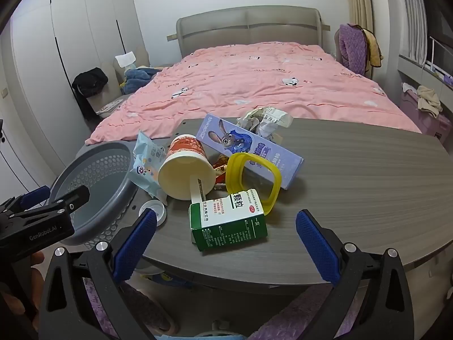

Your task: Collect trash

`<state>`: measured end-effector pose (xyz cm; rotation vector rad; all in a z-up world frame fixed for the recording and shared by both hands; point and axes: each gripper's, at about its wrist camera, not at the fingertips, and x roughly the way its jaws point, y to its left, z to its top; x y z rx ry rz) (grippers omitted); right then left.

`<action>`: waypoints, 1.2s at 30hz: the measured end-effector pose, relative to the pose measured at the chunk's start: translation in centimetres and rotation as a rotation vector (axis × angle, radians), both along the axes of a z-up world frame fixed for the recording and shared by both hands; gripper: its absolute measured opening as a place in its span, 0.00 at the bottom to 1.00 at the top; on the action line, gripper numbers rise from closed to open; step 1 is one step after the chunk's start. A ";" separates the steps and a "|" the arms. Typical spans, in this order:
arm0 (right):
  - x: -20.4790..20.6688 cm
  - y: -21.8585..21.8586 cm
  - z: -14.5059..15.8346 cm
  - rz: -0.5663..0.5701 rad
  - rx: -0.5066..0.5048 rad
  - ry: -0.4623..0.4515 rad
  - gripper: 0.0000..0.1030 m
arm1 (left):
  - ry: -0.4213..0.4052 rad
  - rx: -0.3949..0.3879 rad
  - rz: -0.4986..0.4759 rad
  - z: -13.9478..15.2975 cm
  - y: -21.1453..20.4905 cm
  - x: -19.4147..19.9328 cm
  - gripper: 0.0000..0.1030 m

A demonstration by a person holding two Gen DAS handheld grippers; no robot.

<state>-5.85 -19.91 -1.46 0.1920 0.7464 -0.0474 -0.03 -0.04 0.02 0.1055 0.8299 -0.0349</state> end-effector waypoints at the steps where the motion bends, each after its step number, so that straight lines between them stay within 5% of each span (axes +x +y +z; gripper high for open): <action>1: 0.0 0.0 0.0 0.000 0.001 0.001 0.94 | 0.002 -0.004 -0.001 0.0 0.0 0.0 0.92; 36: -0.2 0.6 0.4 0.017 -0.002 -0.017 0.94 | -0.004 -0.006 0.014 0.1 0.6 -0.7 0.92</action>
